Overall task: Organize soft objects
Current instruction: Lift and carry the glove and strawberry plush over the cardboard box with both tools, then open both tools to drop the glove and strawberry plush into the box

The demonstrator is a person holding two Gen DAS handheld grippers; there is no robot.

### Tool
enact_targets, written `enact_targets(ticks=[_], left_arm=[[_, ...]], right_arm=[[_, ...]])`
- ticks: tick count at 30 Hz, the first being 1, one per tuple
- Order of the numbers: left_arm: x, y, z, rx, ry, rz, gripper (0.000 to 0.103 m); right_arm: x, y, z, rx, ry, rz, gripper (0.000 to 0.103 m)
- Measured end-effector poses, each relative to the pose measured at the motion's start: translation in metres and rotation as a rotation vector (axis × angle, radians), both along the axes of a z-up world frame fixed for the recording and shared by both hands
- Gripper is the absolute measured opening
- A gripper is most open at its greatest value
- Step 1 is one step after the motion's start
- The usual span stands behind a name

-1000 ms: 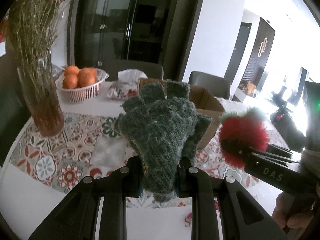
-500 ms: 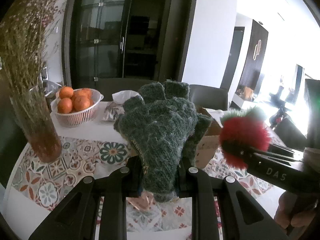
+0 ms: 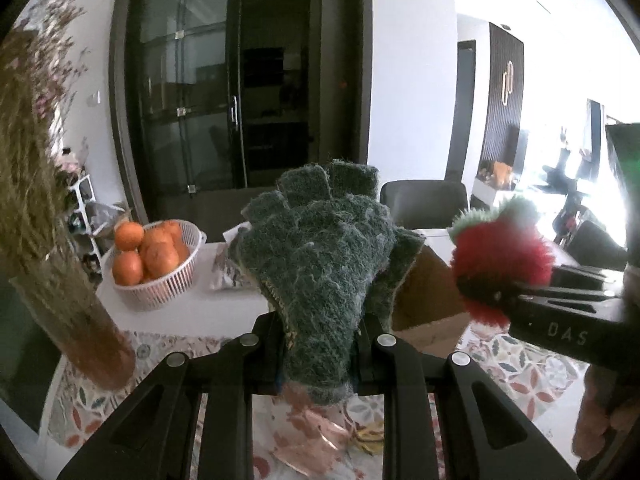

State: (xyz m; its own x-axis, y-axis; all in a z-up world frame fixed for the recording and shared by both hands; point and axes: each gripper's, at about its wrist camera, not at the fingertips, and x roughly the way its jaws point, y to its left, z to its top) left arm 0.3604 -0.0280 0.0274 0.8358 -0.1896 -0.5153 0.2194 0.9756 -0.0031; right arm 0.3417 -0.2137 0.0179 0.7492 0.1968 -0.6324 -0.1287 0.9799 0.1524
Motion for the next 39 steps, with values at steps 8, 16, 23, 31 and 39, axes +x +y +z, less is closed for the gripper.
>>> enact_targets(ticks=[8,16,23,31,39], left_arm=[[0.050,-0.016,-0.002,0.067,0.051,-0.042,0.023],[0.093,-0.034,-0.025,0.107,0.202,-0.099,0.023],[0.119,-0.050,-0.050,0.157,0.347,-0.149,0.023],[0.141,-0.054,-0.076,0.184,0.481,-0.194,0.024],[0.139,-0.060,-0.089,0.225,0.543,-0.227,0.048]], right_arm=[[0.047,-0.002,-0.007,-0.030,0.083,0.021,0.047],[0.091,-0.004,-0.031,-0.034,0.220,0.042,0.047],[0.120,-0.008,-0.058,-0.030,0.328,0.050,0.047],[0.142,-0.010,-0.082,-0.019,0.408,0.049,0.049],[0.148,-0.005,-0.086,-0.023,0.436,0.058,0.069]])
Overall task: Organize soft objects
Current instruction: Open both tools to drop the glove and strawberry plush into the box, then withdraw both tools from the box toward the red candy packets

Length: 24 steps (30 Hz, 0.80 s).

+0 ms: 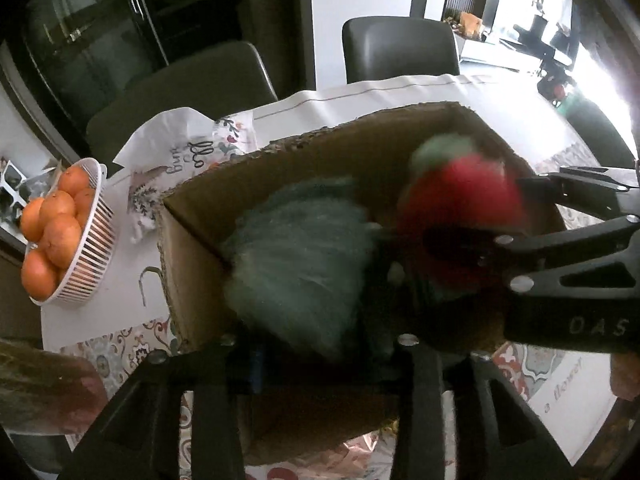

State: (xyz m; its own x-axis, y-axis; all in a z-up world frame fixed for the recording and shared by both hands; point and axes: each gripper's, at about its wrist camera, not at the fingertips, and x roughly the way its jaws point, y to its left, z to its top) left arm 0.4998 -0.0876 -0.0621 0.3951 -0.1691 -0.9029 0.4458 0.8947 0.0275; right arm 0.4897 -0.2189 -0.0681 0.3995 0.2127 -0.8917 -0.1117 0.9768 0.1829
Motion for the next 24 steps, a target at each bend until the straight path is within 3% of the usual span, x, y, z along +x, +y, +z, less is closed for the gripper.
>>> enact_targets(ticks=[2,9,24], left_arm=[[-0.002,-0.001,0.003,0.023,-0.018,0.017,0.058],[-0.012,0.004,0.021,0.036,-0.059,0.048,0.060],[-0.057,0.009,0.052,0.017,-0.063,0.062,0.061]], right_arm=[[0.000,-0.001,0.003,0.016,0.000,-0.006,0.070],[-0.012,-0.004,0.018,-0.003,-0.037,-0.031,0.070],[-0.060,-0.005,0.046,-0.026,-0.083,-0.039,0.070]])
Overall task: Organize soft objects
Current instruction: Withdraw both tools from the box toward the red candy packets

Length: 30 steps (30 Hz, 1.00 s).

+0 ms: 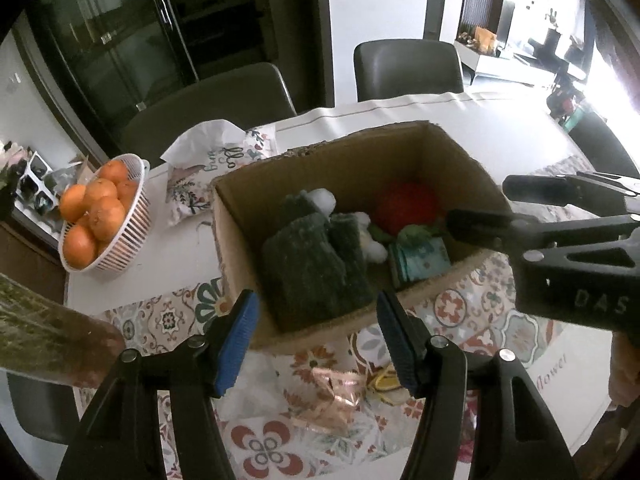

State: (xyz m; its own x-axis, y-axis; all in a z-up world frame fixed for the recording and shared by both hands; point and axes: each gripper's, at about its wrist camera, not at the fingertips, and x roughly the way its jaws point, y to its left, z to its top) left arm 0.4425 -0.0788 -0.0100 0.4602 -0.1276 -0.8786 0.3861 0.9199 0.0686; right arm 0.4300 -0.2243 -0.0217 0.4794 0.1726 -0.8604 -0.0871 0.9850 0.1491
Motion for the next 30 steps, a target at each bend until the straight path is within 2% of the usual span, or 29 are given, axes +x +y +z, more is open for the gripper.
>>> enact_targets(ticks=[6,16,24,30], left_arm=[[-0.028,0.004,0.011,0.035,-0.038,-0.016,0.063],[-0.077,0.001,0.017,0.035,-0.031,-0.055,0.063],[-0.115,-0.013,0.011,0.034,-0.019,-0.103,0.064],[-0.140,-0.025,-0.003,0.028,0.007,-0.140,0.063]], right_arm=[[-0.028,0.003,0.008,-0.034,-0.017,-0.011,0.070],[-0.078,0.003,0.015,-0.058,-0.010,0.001,0.070],[-0.116,-0.010,0.002,-0.055,0.022,0.003,0.070],[-0.136,-0.017,-0.013,-0.049,0.039,0.013,0.070]])
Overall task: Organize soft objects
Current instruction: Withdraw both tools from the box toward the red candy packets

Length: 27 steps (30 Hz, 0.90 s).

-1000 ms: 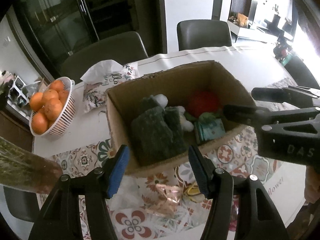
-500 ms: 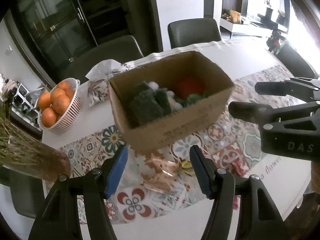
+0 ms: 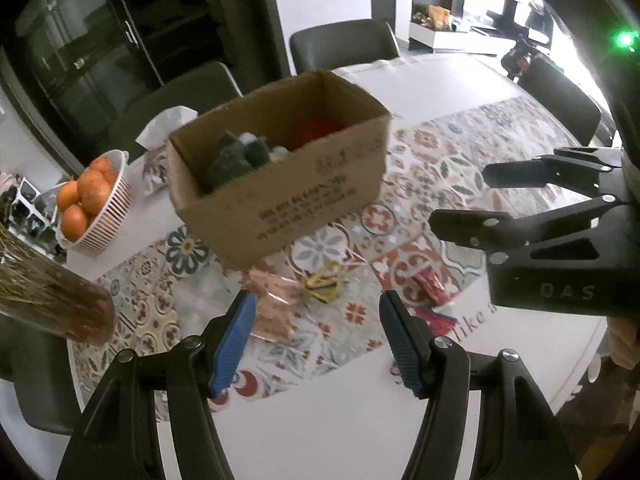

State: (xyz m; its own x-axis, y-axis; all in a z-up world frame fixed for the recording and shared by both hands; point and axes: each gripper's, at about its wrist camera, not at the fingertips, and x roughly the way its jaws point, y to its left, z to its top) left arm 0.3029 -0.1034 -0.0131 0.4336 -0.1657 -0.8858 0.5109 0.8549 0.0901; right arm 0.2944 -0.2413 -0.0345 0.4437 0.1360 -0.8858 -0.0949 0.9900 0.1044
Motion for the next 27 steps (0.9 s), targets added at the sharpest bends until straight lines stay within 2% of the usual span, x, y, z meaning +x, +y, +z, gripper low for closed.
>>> enact_targets(ticks=[14,27], left_arm=[[-0.038,-0.030,-0.047,0.014,0.069,-0.114,0.063],[-0.042,-0.053,-0.091,-0.010,0.186,-0.169,0.063]], right_arm=[[-0.027,-0.012,-0.048,0.036,0.030,0.024,0.070],[-0.027,-0.022,-0.092,0.063,0.104,0.011,0.069]])
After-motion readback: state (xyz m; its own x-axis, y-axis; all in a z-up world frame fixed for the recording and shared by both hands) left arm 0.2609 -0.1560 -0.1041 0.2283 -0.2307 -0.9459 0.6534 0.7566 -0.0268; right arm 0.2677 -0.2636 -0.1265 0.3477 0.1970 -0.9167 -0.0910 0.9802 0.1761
